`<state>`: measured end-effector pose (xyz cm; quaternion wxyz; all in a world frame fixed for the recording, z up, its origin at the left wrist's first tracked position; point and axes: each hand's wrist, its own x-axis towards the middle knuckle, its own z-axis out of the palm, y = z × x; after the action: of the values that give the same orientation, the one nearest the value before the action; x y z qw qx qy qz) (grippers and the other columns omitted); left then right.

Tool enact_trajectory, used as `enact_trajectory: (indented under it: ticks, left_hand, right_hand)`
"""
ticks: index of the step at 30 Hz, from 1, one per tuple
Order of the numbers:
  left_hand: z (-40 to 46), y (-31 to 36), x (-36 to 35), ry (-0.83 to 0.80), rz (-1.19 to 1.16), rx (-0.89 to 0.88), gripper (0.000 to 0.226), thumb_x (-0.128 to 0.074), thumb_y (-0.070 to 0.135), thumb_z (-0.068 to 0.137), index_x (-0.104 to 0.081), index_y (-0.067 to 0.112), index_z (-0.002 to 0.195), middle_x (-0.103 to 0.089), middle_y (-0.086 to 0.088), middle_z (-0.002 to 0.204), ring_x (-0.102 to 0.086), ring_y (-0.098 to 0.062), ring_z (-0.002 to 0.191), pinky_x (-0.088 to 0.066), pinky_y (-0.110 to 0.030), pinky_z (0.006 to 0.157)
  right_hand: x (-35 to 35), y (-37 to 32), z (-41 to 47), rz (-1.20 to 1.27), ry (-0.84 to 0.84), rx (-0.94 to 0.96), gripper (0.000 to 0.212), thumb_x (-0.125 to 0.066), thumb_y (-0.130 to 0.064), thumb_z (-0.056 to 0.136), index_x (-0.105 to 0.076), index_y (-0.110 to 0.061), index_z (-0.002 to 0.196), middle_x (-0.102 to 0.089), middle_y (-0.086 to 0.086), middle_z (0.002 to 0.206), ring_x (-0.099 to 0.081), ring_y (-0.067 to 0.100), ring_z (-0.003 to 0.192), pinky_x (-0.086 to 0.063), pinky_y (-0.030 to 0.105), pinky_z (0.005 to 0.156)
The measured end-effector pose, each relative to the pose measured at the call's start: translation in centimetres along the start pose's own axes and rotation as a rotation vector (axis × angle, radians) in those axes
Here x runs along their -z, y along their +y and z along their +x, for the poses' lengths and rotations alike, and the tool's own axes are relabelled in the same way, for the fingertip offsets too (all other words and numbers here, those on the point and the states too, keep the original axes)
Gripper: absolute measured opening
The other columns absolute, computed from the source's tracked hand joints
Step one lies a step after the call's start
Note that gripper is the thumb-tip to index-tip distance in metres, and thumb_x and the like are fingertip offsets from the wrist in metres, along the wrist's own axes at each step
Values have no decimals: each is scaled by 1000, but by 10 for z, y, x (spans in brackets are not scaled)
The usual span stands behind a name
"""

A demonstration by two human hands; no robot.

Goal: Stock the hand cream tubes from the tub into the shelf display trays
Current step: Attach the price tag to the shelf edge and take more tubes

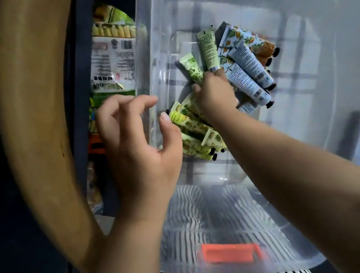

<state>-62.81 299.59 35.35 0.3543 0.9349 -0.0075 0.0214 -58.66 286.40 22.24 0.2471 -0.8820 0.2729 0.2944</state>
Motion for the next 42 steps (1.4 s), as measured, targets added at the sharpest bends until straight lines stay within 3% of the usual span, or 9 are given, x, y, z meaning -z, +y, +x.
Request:
enact_trajectory:
  ticks: [3, 12, 17, 20, 22, 25, 31, 37, 42]
  left_hand:
    - [1, 0, -1, 1, -39, -12, 23, -53, 8, 81, -58, -5, 99, -34, -5, 108, -45, -13, 97, -51, -36, 83]
    - [4, -6, -3, -12, -188, 128, 31, -48, 26, 89, -40, 23, 119, -37, 29, 102, -48, 1, 93, -46, -11, 80]
    - [4, -2, 0, -8, -111, 110, 36, -53, 18, 88, -50, -1, 118, -50, 1, 109, -53, -20, 99, -49, -35, 88]
    - [3, 10, 7, 49, 17, -55, 30, -55, 13, 87, -53, -4, 112, -54, -20, 107, -47, -23, 103, -36, -20, 96]
    - [5, 23, 7, 37, -31, -128, 26, -54, 14, 87, -51, 6, 111, -54, -11, 105, -48, -20, 102, -34, -17, 94]
    - [15, 43, -12, -144, -270, 81, 26, -51, 26, 85, -52, 19, 109, -52, 6, 99, -52, -11, 94, -43, -23, 87]
    - [41, 30, -103, -391, -269, 641, 28, -53, 24, 91, -52, 10, 115, -59, -4, 114, -55, -16, 98, -44, -25, 84]
    - [61, 2, -188, -392, -141, 652, 46, -67, 27, 82, -46, 9, 119, -53, -11, 122, -54, -25, 106, -46, -31, 85]
    - [73, -1, -186, -406, -147, 682, 46, -71, 18, 79, -50, 10, 119, -56, 5, 105, -53, -11, 91, -37, -12, 68]
  right_hand:
    - [0, -2, 6, 71, 40, -30, 33, -48, -27, 94, -55, -1, 113, -45, 15, 125, -48, 33, 110, -40, 41, 92]
    - [25, 24, -11, 727, -43, -98, 27, -69, -26, 81, -57, -10, 100, -53, -1, 84, -52, 12, 76, -47, 21, 71]
    - [56, 46, -34, 996, -43, -161, 16, -67, -15, 82, -53, -15, 76, -58, -3, 69, -56, 9, 59, -49, 25, 58]
    - [78, 55, -48, 1100, -6, -202, 5, -64, -15, 85, -59, -13, 84, -57, 2, 73, -54, 16, 64, -45, 27, 59]
    - [91, 59, -58, 1145, -1, -206, 6, -61, -13, 86, -60, -12, 81, -51, 4, 69, -49, 18, 62, -42, 25, 54]
    - [100, 62, -67, 1189, 19, -231, 9, -60, -15, 86, -57, -13, 78, -51, 10, 76, -48, 20, 65, -38, 26, 52]
    - [98, 67, -68, 1450, 35, -362, 17, -54, -11, 90, -55, -13, 73, -54, 3, 67, -52, 13, 55, -44, 21, 52]
    - [77, 73, -58, 1432, -16, -465, 14, -53, -16, 91, -57, -15, 77, -54, 1, 61, -53, 9, 42, -38, 25, 52]
    - [72, 77, -56, 1412, -60, -437, 15, -51, -20, 92, -58, -15, 79, -57, 2, 63, -53, 14, 50, -38, 26, 49]
